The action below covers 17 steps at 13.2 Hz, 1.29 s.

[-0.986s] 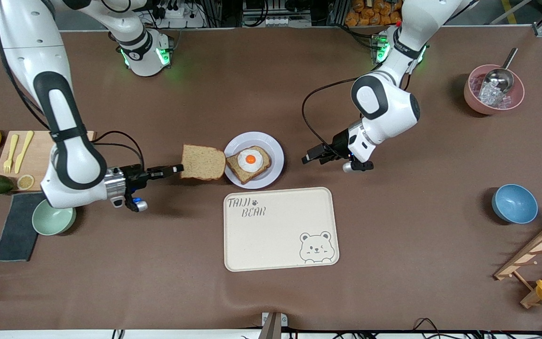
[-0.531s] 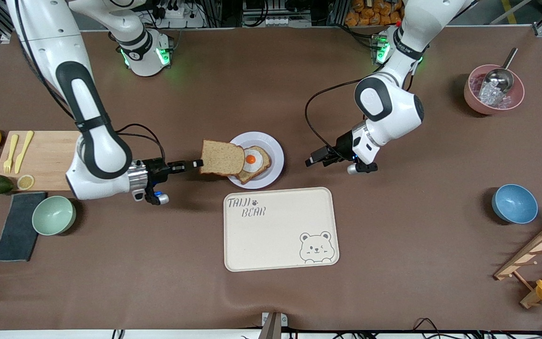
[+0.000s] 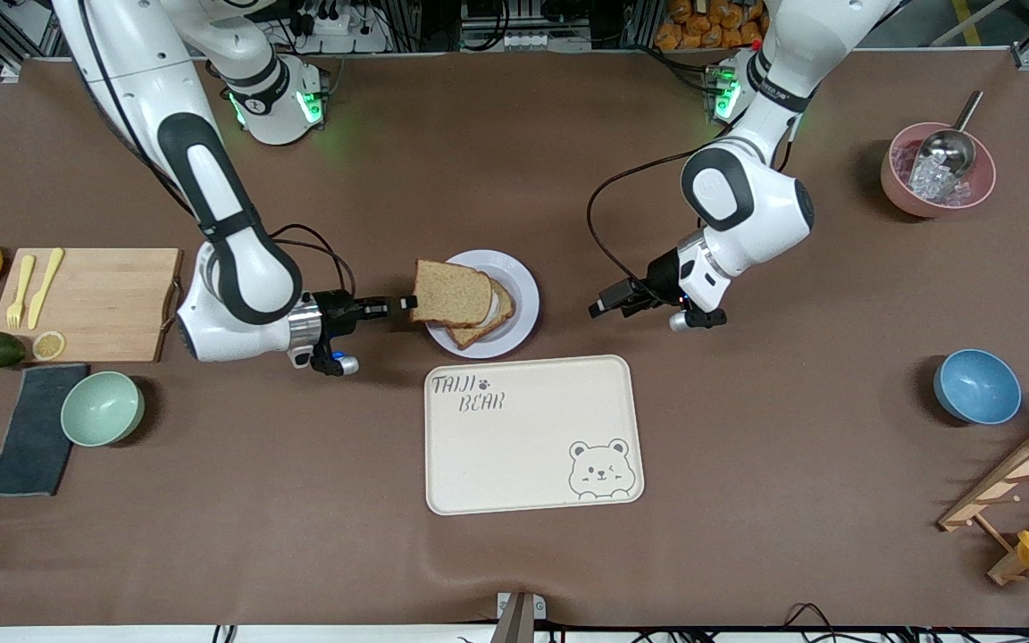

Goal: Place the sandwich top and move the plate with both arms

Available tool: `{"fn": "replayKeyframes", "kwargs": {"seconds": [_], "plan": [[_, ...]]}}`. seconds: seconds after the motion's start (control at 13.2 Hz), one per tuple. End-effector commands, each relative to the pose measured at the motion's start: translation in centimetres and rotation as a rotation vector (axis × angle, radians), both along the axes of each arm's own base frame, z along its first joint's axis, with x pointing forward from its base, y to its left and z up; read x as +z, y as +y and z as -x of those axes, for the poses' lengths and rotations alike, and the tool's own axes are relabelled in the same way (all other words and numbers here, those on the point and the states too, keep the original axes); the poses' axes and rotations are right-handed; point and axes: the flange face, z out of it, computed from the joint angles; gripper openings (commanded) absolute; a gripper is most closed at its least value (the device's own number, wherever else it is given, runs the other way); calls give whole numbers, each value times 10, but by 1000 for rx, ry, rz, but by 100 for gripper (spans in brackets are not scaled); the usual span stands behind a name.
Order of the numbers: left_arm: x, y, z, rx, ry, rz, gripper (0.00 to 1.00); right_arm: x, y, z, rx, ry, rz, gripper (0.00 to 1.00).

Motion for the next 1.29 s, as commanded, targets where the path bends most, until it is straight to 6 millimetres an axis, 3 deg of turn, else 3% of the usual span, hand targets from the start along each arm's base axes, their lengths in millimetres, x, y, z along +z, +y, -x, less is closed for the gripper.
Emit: {"fn": "replayKeyframes", "kwargs": {"seconds": [0.0,0.76,0.91,0.99,1.14,1.21], "plan": [[3,7,9,-11,-16,6,100,5,30,12,-17,-46,28,0],[-4,4,12,-28,-13,1,100,-3,21,11,-18,-62,13,0],[-7,2,12,-31,-10,0,100,-2,19,9,-31,-54,16,40],[-8,1,13,-31,-7,0,100,-1,19,8,-33,-55,16,54],[-10,-1,14,-19,0,7,100,-1,19,8,-46,-38,23,67],[-10,-2,14,-14,2,10,100,-1,15,6,-51,-40,23,67]]}}
